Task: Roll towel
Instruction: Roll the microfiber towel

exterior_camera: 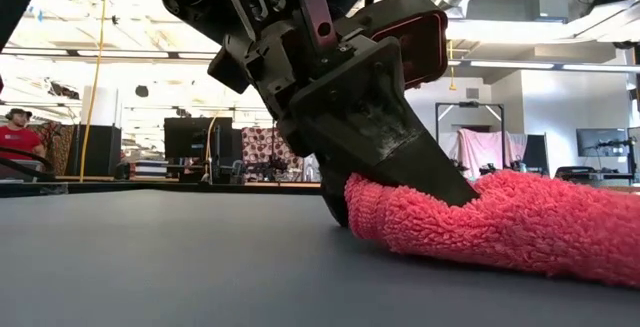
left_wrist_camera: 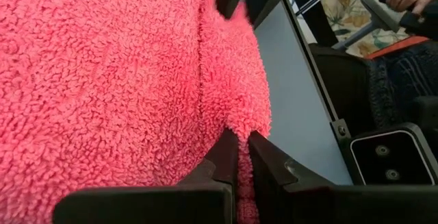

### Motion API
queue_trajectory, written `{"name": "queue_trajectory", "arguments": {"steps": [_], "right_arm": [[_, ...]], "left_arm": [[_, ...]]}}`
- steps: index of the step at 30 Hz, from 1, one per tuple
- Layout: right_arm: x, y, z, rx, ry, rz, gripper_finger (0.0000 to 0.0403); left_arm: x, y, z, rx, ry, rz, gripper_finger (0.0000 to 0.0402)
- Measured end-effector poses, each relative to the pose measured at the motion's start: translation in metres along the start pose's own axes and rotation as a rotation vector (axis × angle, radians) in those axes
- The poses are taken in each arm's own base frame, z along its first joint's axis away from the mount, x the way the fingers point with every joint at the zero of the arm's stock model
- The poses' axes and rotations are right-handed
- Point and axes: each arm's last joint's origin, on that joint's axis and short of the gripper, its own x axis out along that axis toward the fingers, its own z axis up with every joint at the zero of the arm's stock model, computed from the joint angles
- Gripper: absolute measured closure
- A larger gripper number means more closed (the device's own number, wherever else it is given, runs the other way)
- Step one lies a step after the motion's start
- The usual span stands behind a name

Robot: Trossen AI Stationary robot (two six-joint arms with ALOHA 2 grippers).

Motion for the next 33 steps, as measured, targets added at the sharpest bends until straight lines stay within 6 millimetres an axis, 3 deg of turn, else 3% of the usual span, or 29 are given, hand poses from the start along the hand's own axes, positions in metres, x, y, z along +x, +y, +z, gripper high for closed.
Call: {"name": "queue_trajectory", "arguments": {"steps": [6, 14, 23, 33], "right_arm": [[0.016, 0.012, -0.012, -0.02, -0.041, -0.072, 0.0284], [0.006, 0.012, -0.007, -0.003, -0.001, -0.049, 0.0383], [-0.001, 0.011, 0.005, 0.192, 0.056, 0.025, 0.0383], [-0.012, 0.007, 0.025, 0.321, 0.111, 0.123, 0.0383]], "left_arm": [[0.002, -0.003, -0.002, 0.027, 0.009, -0.002, 0.0376], [-0.002, -0.012, -0.004, 0.136, 0.05, -0.025, 0.0314], [-0.025, -0.034, 0.003, 0.192, 0.076, 0.008, 0.0292], [-0.026, -0.07, -0.006, 0.431, 0.042, 0.245, 0.0292]]}}
